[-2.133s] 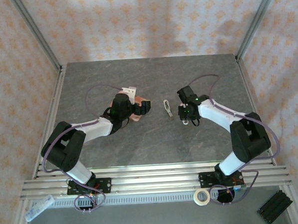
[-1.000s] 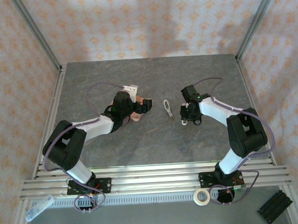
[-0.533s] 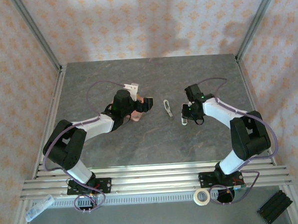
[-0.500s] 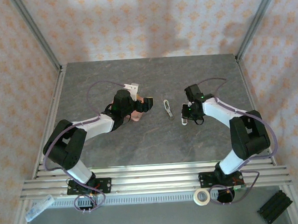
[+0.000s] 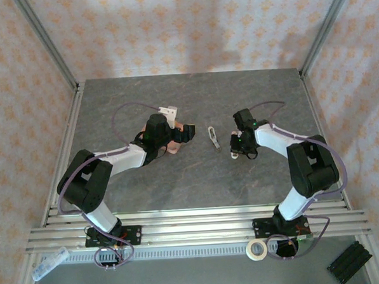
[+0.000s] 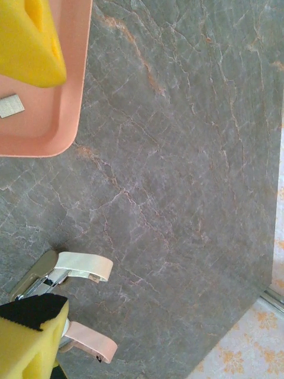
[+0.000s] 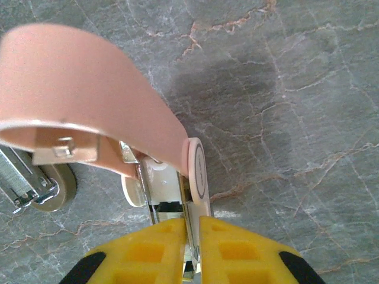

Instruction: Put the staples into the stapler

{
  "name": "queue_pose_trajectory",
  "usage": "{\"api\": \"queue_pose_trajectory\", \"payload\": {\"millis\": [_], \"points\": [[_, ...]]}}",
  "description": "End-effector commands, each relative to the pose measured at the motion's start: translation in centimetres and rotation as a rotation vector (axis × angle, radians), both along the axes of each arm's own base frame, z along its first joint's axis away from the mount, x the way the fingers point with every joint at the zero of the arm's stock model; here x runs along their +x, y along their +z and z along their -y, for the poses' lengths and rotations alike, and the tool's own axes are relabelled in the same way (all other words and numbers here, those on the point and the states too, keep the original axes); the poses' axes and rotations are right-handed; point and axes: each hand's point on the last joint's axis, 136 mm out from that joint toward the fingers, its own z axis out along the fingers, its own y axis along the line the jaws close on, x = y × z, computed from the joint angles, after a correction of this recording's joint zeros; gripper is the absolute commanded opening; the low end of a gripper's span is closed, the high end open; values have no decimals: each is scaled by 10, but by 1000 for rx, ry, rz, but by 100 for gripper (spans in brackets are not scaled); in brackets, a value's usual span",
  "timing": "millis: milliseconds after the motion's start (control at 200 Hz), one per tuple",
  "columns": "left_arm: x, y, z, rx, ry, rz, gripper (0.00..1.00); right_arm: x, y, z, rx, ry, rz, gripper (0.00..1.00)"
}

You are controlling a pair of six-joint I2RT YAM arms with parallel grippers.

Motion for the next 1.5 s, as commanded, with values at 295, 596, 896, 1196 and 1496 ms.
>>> {"api": "queue_pose_trajectory", "payload": {"millis": [295,596,896,1196,1496], "points": [[1,2,10,-3,-24,-4,90,-4,-3,7,-21,-18,0,20],[4,2,13,-6,-28,-8,90,4,12,7,-20,-17,47,21],[6,1,18,-1,-39,-12,90,-2,-14,8,-40,-18,-18,19],[11,5,24,-2,-59,-13,90,4,13,10,-27,-24,77,21],[10,21,51,-30,-124,-11,89,1,61,-2,130,-51,255,30]]}}
